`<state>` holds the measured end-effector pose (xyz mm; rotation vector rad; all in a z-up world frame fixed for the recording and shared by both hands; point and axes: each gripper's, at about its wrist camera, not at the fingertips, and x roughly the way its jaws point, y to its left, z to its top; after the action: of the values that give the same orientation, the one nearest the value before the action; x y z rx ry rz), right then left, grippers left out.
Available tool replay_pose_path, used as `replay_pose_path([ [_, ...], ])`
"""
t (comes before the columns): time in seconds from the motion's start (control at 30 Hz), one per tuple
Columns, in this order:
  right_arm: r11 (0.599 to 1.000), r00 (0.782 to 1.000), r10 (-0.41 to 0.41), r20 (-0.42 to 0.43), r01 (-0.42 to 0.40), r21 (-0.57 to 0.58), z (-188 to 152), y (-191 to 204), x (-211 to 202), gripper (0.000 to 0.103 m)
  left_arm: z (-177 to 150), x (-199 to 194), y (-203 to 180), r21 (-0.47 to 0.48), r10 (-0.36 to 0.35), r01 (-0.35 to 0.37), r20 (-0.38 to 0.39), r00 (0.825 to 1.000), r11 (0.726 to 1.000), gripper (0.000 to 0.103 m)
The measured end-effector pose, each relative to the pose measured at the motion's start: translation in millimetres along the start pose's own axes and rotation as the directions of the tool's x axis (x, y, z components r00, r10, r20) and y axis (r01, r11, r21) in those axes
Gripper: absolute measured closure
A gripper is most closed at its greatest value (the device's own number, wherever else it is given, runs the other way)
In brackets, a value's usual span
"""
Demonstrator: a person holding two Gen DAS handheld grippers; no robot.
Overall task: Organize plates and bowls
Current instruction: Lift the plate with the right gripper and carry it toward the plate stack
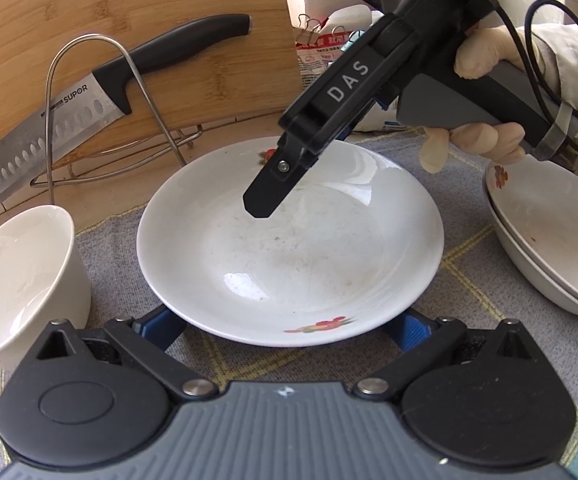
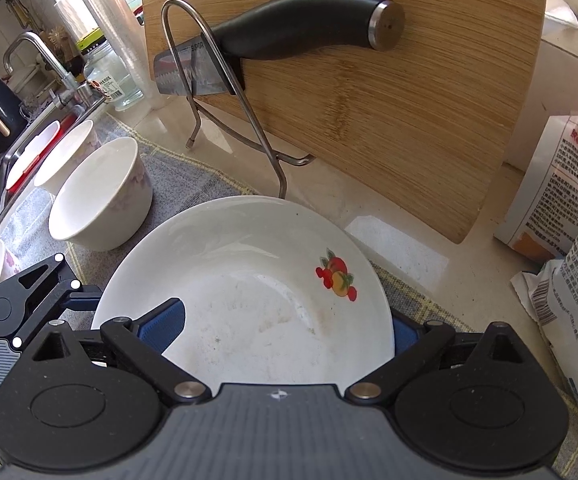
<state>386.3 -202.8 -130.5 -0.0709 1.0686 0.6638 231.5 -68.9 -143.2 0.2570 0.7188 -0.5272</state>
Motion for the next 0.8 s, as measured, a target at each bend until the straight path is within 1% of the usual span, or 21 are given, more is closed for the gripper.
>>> replay_pose_path([
  [0.63,1.0,1.0,-0.008,-0.01,0.008,0.0,-5,6,-5,0.001,4,-4,-7,0.032,0.016,-0.015,-0.013,1.0,0.999,0.001],
  [0.8,1.0,1.0,-0.007,-0.007,0.007,-0.004,-6,10,-8,0.001,5,-9,-6,0.031,0.018,-0.018,-0.005,1.0,0.999,0.001],
])
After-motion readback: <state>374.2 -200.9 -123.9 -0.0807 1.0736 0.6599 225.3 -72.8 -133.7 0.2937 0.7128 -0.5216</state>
